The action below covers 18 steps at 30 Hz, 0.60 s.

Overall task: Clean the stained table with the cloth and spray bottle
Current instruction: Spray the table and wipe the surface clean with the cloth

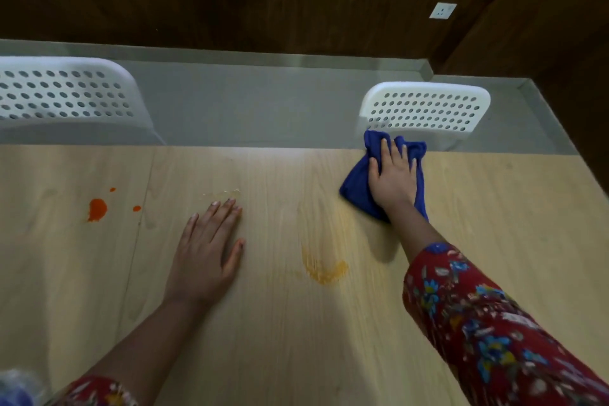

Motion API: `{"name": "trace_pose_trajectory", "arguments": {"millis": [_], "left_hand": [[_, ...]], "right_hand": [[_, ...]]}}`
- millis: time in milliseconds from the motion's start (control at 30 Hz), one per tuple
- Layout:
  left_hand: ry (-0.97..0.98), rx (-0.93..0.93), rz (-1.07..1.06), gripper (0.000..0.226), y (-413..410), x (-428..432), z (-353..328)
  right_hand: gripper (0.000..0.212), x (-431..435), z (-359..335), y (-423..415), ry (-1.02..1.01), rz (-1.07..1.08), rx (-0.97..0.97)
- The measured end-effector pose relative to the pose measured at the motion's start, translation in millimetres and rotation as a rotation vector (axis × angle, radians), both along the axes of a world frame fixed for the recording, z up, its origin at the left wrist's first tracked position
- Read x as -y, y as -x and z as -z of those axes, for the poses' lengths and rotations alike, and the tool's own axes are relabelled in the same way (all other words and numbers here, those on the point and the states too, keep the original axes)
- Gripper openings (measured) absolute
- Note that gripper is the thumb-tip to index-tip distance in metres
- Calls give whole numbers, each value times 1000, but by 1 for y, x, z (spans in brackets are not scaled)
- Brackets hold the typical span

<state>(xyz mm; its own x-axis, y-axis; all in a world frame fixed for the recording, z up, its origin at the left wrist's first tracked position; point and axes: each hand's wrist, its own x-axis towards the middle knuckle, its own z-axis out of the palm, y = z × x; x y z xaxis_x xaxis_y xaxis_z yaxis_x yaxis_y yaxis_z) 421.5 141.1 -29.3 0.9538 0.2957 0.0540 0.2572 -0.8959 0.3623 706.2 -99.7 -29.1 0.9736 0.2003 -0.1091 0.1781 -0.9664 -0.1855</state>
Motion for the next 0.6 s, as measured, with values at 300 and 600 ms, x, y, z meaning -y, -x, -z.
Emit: {"name": "trace_pose_trajectory", "arguments": {"millis": [300, 600], "left_hand": [[-29, 14, 1, 58, -1, 1, 0], [-24, 87, -88, 50, 19, -6, -17]], "right_hand": [[63, 8, 7, 146, 54, -10, 78], [59, -42, 1, 215, -109, -580, 12]]}}
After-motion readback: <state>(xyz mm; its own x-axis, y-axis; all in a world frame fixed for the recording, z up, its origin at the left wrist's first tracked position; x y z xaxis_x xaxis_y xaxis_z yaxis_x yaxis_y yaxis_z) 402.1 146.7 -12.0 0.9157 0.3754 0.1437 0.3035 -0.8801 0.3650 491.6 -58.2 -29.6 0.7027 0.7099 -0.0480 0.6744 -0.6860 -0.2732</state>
